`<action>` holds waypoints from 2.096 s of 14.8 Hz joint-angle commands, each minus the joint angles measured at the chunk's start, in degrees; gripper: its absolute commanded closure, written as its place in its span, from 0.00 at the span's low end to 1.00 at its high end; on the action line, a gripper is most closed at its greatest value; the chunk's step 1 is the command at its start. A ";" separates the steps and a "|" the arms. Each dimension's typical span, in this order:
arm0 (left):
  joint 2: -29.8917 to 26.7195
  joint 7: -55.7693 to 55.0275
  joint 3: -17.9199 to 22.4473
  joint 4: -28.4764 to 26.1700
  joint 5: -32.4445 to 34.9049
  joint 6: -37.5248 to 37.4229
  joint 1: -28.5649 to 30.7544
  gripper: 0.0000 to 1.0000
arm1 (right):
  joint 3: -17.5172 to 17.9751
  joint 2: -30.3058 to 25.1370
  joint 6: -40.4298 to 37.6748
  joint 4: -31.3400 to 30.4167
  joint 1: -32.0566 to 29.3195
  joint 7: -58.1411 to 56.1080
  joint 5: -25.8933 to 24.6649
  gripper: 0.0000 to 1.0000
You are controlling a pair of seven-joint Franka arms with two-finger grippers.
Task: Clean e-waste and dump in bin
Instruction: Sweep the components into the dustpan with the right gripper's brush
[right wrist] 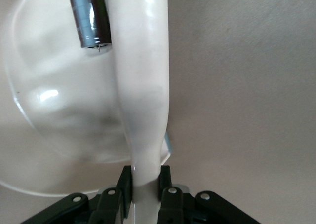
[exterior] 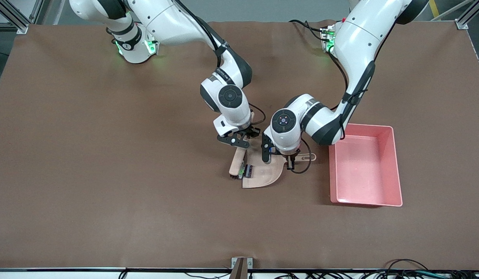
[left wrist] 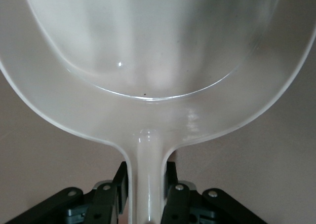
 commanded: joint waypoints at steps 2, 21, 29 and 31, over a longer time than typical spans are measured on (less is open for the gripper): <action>1.96 -0.15 -0.10 0.98 0.48 -0.55 -0.98 0.77 | -0.43 1.99 -1.27 4.23 1.58 1.80 1.06 1.00; 1.52 -0.06 0.25 0.54 0.92 -0.63 -0.72 0.77 | 0.89 1.20 -2.68 8.37 2.37 14.55 4.13 1.00; 1.35 -0.15 -0.01 0.01 1.89 0.94 0.16 0.81 | 1.06 -2.04 -1.02 2.14 4.65 13.93 3.69 1.00; 1.26 -0.15 -0.01 -0.61 1.80 1.47 0.25 0.81 | 1.06 -5.54 -0.23 -2.33 5.62 13.41 3.60 1.00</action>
